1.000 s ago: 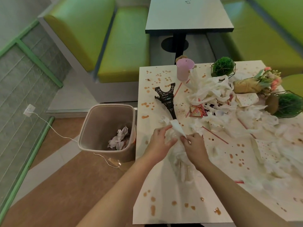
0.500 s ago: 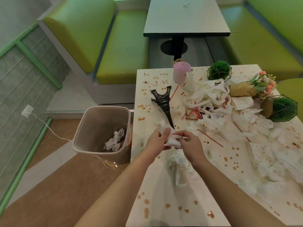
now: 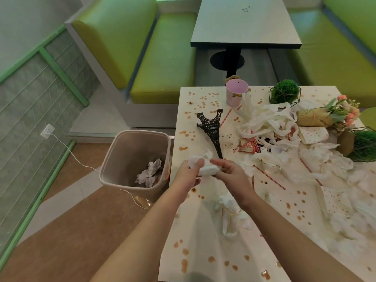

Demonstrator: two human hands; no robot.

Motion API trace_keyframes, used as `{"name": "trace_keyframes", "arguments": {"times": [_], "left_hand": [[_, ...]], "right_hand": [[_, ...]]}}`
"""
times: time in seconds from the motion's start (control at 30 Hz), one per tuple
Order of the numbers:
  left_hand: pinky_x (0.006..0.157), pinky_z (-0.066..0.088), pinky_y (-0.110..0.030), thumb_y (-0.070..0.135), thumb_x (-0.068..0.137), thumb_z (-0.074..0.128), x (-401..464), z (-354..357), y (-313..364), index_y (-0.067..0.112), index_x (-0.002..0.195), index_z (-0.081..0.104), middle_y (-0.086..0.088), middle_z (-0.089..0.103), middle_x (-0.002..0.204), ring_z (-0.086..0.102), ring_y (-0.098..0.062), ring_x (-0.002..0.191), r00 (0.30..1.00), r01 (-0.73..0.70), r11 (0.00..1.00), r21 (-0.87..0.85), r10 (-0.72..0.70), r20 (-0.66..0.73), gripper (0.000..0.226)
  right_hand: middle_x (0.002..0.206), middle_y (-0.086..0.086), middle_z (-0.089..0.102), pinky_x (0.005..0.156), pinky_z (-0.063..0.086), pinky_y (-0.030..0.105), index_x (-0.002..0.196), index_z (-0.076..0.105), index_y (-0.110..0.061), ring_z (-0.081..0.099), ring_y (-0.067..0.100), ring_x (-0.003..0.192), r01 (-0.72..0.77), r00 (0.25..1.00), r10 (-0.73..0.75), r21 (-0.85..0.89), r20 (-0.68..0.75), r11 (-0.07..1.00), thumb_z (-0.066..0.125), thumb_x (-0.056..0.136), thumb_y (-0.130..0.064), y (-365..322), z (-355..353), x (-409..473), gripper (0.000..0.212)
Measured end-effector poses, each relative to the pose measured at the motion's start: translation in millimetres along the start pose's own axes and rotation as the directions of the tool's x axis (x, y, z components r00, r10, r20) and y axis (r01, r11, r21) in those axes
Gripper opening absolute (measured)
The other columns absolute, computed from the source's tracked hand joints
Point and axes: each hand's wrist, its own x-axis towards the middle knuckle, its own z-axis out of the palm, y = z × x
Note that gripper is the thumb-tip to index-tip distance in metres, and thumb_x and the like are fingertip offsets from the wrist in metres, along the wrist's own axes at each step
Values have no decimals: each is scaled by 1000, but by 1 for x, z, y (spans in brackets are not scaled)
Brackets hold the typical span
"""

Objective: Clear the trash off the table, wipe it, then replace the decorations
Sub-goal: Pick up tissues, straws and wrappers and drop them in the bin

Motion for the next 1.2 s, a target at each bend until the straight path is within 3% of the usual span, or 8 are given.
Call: {"name": "trace_keyframes", "arguments": {"times": [0.13,0.27,0.43,0.57,0.77,0.97,1.07,1.2], "left_hand": [[57,39,-24,42,99,49,-1,-13,8,20,122,57,-2,52,90,44,-12,68,1000,-1,1000,-7,1,-24,33],[55,35,-23,68,85,52,-10,-34,19,11,105,55,-4,43,80,36,-11,60,999,-29,999,37,30,-40,60],[49,40,-19,39,88,71,-14,-76,24,14,101,46,-1,44,71,39,-9,56,995,-78,991,-106,71,-70,38],[64,49,-26,35,98,57,-11,-116,22,14,120,46,-5,66,88,61,-12,72,967,-97,990,-99,71,-246,33],[76,47,-32,48,100,44,-11,-156,29,18,124,45,-1,57,92,54,-14,79,914,-118,993,-27,98,-393,38],[75,44,-33,37,95,38,-7,-183,28,26,88,57,-11,53,109,52,-20,86,903,-165,969,-182,74,-424,23],[91,45,-38,29,99,34,-7,-186,25,28,91,61,-7,55,122,53,-23,108,914,-171,979,-114,115,-388,28],[94,48,-34,24,102,36,-5,-190,21,28,105,61,-2,56,124,54,-14,106,935,-142,990,-7,132,-328,25]], "right_hand": [[94,7,73,71,53,15,97,71,-18,68,15,84,30,1000,-30,-16,8,999,73,87,-20,-7,14,3,10],[88,11,70,72,57,28,95,65,-9,66,19,76,36,999,-38,52,23,998,67,92,-18,-17,31,14,10],[84,8,66,74,58,34,101,55,-16,67,22,75,95,995,-97,39,37,995,64,93,-13,-33,55,26,12],[91,10,63,71,59,32,91,59,-16,67,21,72,169,983,-161,-82,88,982,61,93,-4,-48,88,34,11],[104,0,68,80,59,27,102,72,-20,69,14,85,216,971,-183,-242,153,946,54,97,-8,-51,146,46,22],[126,-5,62,60,51,12,137,56,-29,64,9,89,268,934,-81,-532,348,803,53,100,-19,-55,178,53,39],[122,-5,62,59,47,8,133,56,-27,60,6,84,274,942,-122,-507,313,817,56,97,-13,-55,185,51,38],[116,-4,60,64,46,9,120,53,-24,59,8,98,227,951,-99,-440,295,869,60,94,-10,-48,193,49,31]]}}
